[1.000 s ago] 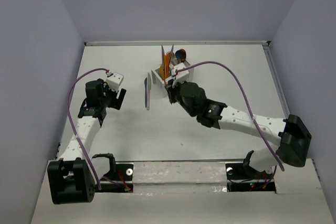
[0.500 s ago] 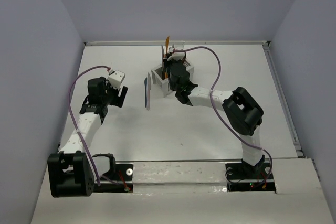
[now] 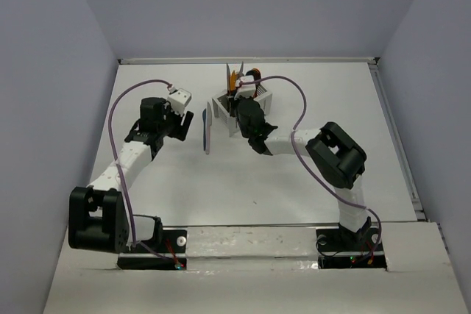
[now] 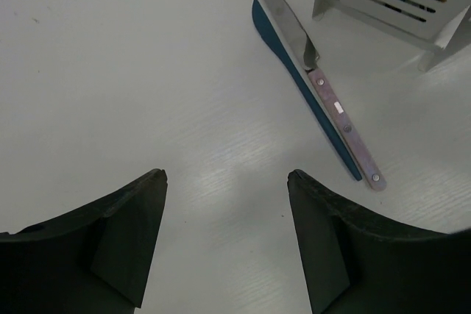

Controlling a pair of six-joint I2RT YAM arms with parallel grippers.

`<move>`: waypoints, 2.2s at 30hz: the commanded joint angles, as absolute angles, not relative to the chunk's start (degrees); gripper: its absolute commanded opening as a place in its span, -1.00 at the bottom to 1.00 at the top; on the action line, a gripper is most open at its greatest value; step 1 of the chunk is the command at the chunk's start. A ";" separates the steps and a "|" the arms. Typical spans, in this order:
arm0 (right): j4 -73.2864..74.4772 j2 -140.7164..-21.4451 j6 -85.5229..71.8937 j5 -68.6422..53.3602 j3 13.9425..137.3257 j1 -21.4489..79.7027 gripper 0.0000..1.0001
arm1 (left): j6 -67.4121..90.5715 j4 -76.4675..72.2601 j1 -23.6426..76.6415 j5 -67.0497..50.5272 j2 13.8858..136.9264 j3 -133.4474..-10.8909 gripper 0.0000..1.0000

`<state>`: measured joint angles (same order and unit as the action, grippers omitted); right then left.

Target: Sort the eating utensils into containers

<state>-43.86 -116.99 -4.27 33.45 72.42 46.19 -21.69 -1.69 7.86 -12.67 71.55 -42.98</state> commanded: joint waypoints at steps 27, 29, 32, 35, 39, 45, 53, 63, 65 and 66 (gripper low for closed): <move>-25.31 -89.30 -3.42 28.04 59.33 47.11 0.27 | -8.35 -3.25 16.96 -8.26 100.98 -62.40 -0.01; -25.31 -88.25 -4.04 28.04 57.84 47.11 0.27 | -8.87 -2.82 17.14 -8.00 102.30 -62.93 -0.02; -25.58 -87.80 -4.75 28.83 56.69 47.11 0.26 | -9.05 -2.64 17.31 -7.47 103.44 -63.37 -0.03; -25.58 -87.54 -5.01 28.83 55.81 47.11 0.26 | -9.32 -1.94 17.49 -6.16 105.02 -63.98 -0.04; -25.58 -86.66 -5.36 29.44 54.76 47.11 0.26 | -11.59 -2.02 18.54 -2.91 105.90 -64.16 -0.05; -24.53 -85.17 -5.62 30.76 53.35 47.11 0.26 | -13.62 -0.36 18.81 -0.62 107.84 -65.30 -0.10; -23.29 -81.21 -5.45 31.29 52.03 47.11 0.26 | -19.24 0.44 16.96 4.04 104.24 -59.07 -0.40; -21.01 -79.11 -5.10 31.81 51.86 47.11 0.25 | -14.87 -4.83 13.12 -3.31 100.38 -54.50 -0.90; -20.83 -78.14 -5.01 32.34 51.59 47.11 0.25 | -13.71 -6.76 11.78 -4.30 98.88 -53.53 -0.91; -20.83 -77.18 -5.01 32.69 51.07 47.11 0.25 | -13.54 -9.55 11.43 -4.22 96.96 -51.96 -0.92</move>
